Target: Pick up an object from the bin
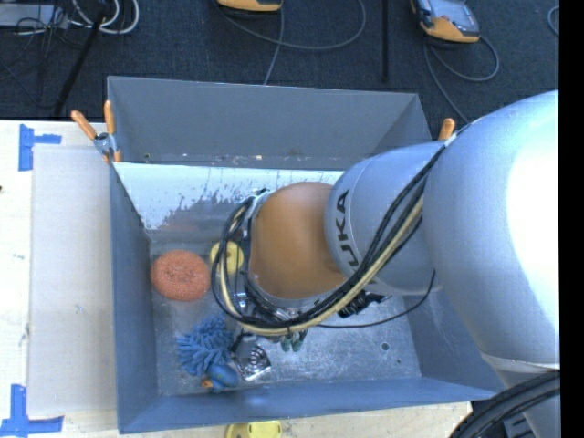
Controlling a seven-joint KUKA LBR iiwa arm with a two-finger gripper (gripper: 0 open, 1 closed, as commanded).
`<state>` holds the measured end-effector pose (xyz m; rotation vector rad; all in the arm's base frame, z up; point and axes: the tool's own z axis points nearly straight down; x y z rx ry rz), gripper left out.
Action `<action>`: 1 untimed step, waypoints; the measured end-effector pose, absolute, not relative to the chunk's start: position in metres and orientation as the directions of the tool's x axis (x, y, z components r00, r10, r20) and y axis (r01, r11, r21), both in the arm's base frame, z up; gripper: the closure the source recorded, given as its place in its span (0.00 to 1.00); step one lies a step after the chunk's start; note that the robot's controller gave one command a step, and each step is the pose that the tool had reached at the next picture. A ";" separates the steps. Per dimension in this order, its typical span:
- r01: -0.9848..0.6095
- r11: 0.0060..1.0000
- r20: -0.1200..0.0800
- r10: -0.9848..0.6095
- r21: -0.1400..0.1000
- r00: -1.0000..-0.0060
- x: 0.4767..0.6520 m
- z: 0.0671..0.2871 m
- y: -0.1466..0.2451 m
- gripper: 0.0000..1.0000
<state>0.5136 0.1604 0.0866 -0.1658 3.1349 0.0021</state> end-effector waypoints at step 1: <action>-0.105 0.994 -0.002 -0.105 0.001 -0.994 0.514 0.087 0.160 1.00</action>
Offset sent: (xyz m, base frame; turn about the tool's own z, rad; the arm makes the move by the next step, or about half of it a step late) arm -0.0307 0.0163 0.0197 -0.1626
